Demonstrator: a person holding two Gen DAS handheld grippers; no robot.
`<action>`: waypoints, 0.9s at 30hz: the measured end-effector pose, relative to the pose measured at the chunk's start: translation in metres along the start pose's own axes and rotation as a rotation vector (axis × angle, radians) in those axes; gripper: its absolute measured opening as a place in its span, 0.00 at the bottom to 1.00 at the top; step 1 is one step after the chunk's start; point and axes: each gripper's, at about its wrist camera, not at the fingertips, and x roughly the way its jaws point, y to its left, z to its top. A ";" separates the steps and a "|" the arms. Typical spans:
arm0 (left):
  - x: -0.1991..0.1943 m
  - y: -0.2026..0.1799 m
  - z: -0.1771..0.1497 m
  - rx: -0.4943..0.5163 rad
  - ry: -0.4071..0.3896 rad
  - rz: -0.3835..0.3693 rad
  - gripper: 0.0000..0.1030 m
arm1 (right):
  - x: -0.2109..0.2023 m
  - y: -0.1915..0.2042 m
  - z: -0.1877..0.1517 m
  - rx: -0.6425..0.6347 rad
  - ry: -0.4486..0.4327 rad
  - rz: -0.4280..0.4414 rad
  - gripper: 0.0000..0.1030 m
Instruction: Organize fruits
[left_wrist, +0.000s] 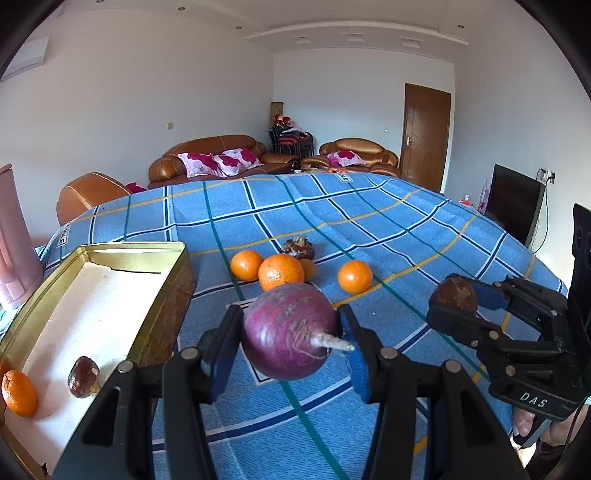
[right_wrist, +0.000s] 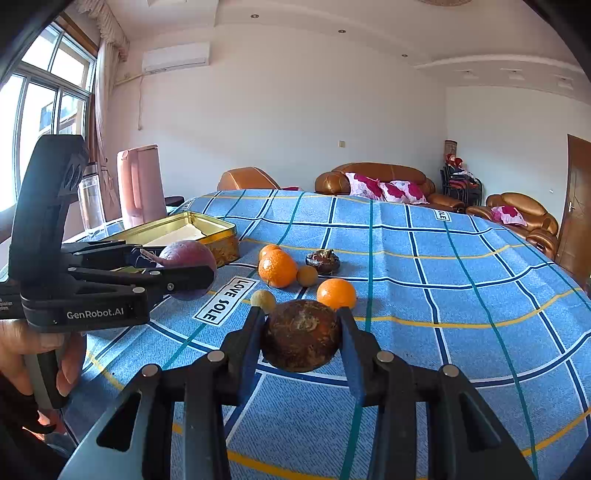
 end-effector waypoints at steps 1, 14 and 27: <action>-0.001 0.000 0.000 -0.001 -0.004 0.002 0.52 | 0.000 0.001 0.000 -0.001 -0.001 0.000 0.41; -0.012 0.001 -0.001 -0.003 -0.057 0.023 0.52 | -0.005 0.002 -0.001 -0.015 -0.034 -0.007 0.41; -0.020 0.002 -0.001 -0.008 -0.097 0.035 0.52 | -0.011 0.004 -0.003 -0.026 -0.067 -0.011 0.41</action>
